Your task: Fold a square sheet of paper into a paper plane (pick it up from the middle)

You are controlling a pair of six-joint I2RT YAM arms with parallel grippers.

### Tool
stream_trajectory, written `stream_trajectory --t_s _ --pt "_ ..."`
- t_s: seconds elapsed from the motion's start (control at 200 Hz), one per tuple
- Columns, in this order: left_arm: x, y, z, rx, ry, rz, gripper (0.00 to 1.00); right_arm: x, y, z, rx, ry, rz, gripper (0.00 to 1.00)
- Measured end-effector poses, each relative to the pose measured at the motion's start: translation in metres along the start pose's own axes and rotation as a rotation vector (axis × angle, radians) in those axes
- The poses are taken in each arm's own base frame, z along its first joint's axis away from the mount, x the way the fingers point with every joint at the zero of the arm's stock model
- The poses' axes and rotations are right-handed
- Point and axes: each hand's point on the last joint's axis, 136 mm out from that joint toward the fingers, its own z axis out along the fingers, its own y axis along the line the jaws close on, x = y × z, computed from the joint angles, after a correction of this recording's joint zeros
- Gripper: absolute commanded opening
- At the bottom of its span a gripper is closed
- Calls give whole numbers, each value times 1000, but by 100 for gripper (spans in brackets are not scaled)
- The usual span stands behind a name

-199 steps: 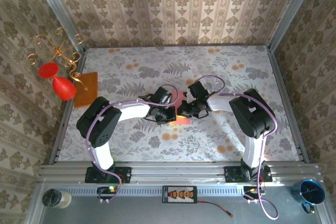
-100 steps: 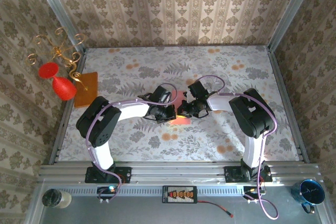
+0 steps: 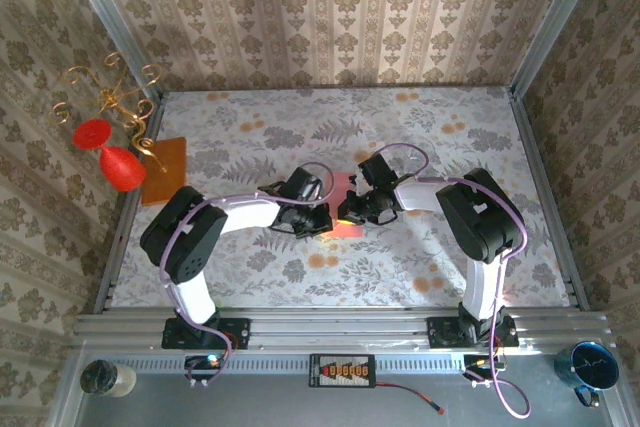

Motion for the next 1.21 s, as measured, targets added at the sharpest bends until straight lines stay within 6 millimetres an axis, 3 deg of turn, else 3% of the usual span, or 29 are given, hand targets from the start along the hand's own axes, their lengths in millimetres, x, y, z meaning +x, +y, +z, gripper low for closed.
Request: stream_trajectory --t_s 0.325,0.51,0.73,0.945,1.205 --pt "20 26 -24 -68 8 -40 1 1 0 0 -6 6 3 3" --pt "9 11 -38 -57 -58 -17 1 1 2 1 -21 6 14 4" --pt "-11 -16 -19 -20 -75 21 1 1 5 2 -41 -4 40 3" --pt "-16 -4 -2 -53 -58 0 0 1 5 2 -41 -4 41 3" --pt "-20 1 -1 -62 -58 -18 0 0 6 2 -42 -5 40 4"
